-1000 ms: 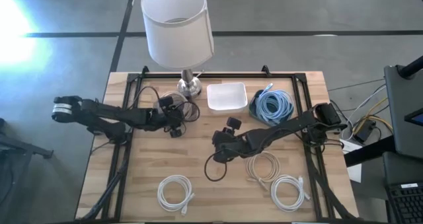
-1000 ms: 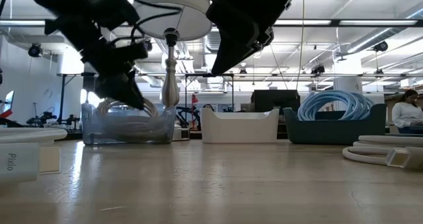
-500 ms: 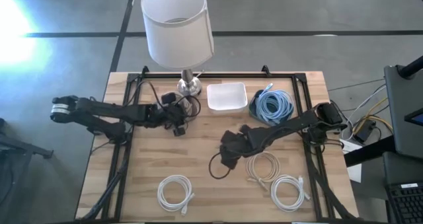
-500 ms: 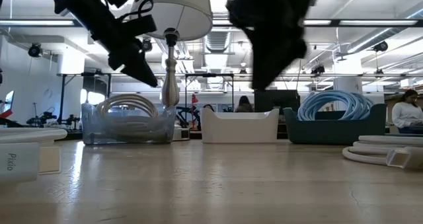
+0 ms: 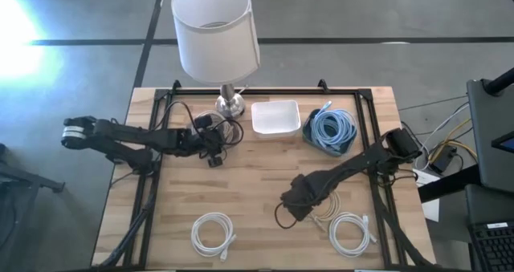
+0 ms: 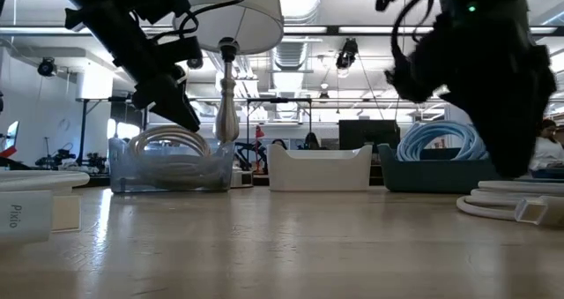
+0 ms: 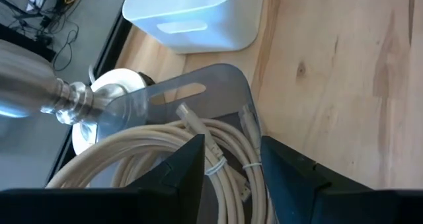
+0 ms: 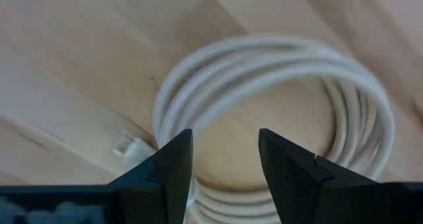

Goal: Sort HDMI cables
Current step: Put the brown hdmi cable into the black bin

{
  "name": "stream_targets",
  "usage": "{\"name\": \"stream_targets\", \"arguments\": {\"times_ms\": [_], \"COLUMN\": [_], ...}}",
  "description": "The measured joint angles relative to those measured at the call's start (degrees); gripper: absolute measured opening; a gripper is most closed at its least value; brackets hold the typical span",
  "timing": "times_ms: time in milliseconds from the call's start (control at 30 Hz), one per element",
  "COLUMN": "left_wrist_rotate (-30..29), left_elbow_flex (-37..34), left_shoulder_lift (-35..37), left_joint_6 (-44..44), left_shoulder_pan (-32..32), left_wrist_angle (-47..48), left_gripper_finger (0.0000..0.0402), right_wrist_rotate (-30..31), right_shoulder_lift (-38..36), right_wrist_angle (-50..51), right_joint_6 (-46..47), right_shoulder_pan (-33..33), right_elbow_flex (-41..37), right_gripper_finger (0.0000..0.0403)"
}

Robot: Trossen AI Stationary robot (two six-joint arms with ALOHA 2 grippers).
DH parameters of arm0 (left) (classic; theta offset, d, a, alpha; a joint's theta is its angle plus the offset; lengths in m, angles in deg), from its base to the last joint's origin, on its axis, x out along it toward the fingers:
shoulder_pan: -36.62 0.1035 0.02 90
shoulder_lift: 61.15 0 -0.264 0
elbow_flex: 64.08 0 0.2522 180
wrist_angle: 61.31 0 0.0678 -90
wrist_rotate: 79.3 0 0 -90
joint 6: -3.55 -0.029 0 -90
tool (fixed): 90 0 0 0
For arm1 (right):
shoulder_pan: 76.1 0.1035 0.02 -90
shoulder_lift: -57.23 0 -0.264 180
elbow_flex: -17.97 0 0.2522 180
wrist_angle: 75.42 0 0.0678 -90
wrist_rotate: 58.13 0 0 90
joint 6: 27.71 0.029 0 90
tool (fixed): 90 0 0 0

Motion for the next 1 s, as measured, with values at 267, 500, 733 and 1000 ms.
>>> {"name": "stream_targets", "arguments": {"times_ms": [267, 500, 733, 1000], "left_wrist_rotate": [3.5, 4.9, 4.9, 4.9], "left_elbow_flex": [0.0, 2.2, 4.3, 5.5], "left_shoulder_lift": [0.0, 0.0, 0.0, 0.0], "left_joint_6": [0.1, -3.1, -6.3, -7.2], "left_shoulder_pan": [0.0, 0.0, 0.0, 0.0], "left_wrist_angle": [-0.4, -1.0, -3.5, -3.5], "left_gripper_finger": [0.0151, 0.0151, 0.0151, 0.0151], "right_wrist_rotate": [-5.2, -5.8, -0.3, -0.1], "right_shoulder_lift": [-0.1, -0.2, 0.0, 2.2], "right_wrist_angle": [-19.3, -25.3, -24.7, -26.1], "right_joint_6": [0.5, -0.2, -3.6, -1.7], "right_shoulder_pan": [-0.2, -0.7, -0.6, -0.5], "right_elbow_flex": [-7.0, -9.1, -4.0, -3.4], "right_gripper_finger": [0.0153, 0.0144, 0.0152, 0.0160]}}
